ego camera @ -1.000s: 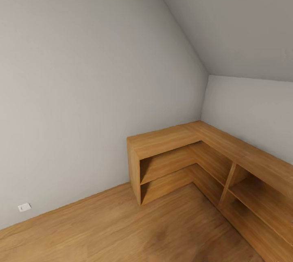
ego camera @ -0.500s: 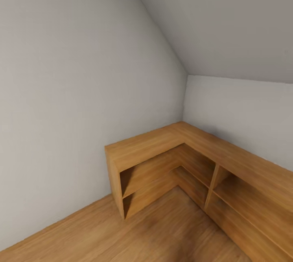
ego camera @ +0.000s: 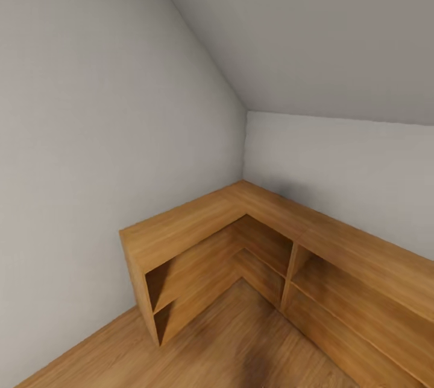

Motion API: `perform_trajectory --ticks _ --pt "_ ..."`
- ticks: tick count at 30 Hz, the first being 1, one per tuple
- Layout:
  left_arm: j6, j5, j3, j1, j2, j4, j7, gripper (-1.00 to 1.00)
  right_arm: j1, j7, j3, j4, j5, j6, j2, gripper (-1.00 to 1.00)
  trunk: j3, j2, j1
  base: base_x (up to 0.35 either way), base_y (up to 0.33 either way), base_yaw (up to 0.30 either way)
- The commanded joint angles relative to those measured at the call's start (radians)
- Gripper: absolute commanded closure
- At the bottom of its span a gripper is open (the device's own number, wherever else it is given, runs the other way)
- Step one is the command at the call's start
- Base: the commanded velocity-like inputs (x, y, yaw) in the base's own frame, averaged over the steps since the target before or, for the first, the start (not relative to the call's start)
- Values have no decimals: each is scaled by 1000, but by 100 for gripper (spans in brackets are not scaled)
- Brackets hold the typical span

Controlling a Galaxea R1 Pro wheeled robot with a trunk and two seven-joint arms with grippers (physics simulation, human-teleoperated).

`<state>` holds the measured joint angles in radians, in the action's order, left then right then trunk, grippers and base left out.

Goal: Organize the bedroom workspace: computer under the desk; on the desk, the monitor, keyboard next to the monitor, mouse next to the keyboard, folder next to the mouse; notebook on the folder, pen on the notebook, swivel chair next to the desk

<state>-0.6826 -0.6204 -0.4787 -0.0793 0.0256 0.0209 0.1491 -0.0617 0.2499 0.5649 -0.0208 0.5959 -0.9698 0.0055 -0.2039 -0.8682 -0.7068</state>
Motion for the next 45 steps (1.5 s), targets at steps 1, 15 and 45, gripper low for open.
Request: perform_trajectory --ticks 1,15,45 --pt "-9 -1 -9 1 -1 1 9 -100 4 5 9 -2 2 -12 1 -100 -1 -1 0 11 0 -300" --pt "-28 -1 -8 3 -19 1 10 -100 22 3 10 -2 0 -69 -2 -100 -1 -1 0 1 0 -297" --pt "49 -3 -6 3 -20 2 9 -100 23 -8 16 0 -3 41 14 -100 -1 -1 0 0 0 -262"
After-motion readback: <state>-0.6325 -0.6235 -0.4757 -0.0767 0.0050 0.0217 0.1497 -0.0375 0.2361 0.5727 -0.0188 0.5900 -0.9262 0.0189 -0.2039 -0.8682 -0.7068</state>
